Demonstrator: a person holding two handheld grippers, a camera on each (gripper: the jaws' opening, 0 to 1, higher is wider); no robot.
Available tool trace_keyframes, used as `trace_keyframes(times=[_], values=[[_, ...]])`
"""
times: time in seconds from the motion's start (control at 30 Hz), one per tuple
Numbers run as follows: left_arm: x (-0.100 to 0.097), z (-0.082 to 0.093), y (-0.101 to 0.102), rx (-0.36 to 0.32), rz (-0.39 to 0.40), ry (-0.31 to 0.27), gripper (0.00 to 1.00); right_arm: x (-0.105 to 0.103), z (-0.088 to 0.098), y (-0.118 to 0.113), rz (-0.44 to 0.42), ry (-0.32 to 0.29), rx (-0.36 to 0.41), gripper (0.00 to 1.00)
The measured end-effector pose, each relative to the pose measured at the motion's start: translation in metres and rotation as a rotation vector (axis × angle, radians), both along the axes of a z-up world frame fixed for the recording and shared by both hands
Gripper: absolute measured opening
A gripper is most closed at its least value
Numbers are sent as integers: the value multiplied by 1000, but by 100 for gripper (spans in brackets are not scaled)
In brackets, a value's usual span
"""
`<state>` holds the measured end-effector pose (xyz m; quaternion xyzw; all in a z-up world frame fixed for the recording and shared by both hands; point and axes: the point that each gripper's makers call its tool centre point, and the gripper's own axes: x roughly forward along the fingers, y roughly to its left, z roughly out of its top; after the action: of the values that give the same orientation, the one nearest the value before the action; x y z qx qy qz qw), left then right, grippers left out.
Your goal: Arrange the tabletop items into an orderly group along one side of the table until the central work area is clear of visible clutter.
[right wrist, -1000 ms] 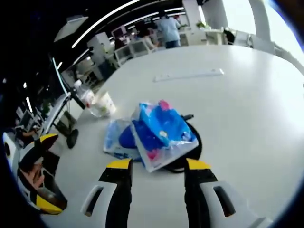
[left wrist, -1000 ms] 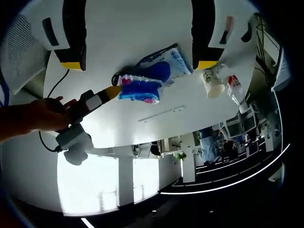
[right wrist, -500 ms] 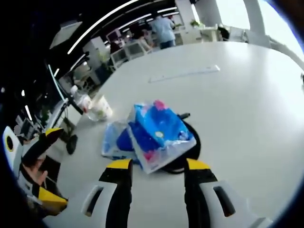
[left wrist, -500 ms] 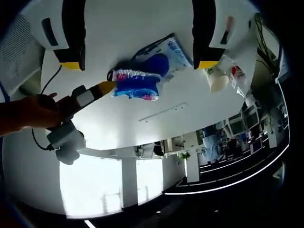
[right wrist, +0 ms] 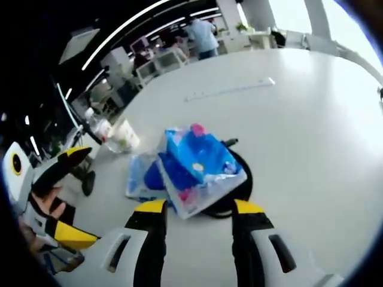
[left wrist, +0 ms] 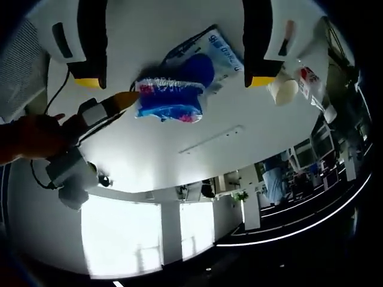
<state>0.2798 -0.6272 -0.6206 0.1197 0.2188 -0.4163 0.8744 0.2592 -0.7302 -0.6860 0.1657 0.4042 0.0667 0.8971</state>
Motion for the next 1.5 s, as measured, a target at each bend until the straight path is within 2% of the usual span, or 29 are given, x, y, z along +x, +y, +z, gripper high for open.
trace_keyframes(times=[0.2, 0.53, 0.73, 1.5], values=[[8, -5, -6, 15, -27, 0, 94, 6, 1, -2, -16, -1, 6, 40], [21, -26, -20, 44, -74, 31, 95, 11, -2, 3, -27, 8, 20, 40], [29, -32, -25, 72, -102, 27, 95, 11, -6, 3, -29, 15, 23, 40], [59, -67, -36, 102, -139, 92, 93, 17, -15, 2, -35, 38, 21, 39]])
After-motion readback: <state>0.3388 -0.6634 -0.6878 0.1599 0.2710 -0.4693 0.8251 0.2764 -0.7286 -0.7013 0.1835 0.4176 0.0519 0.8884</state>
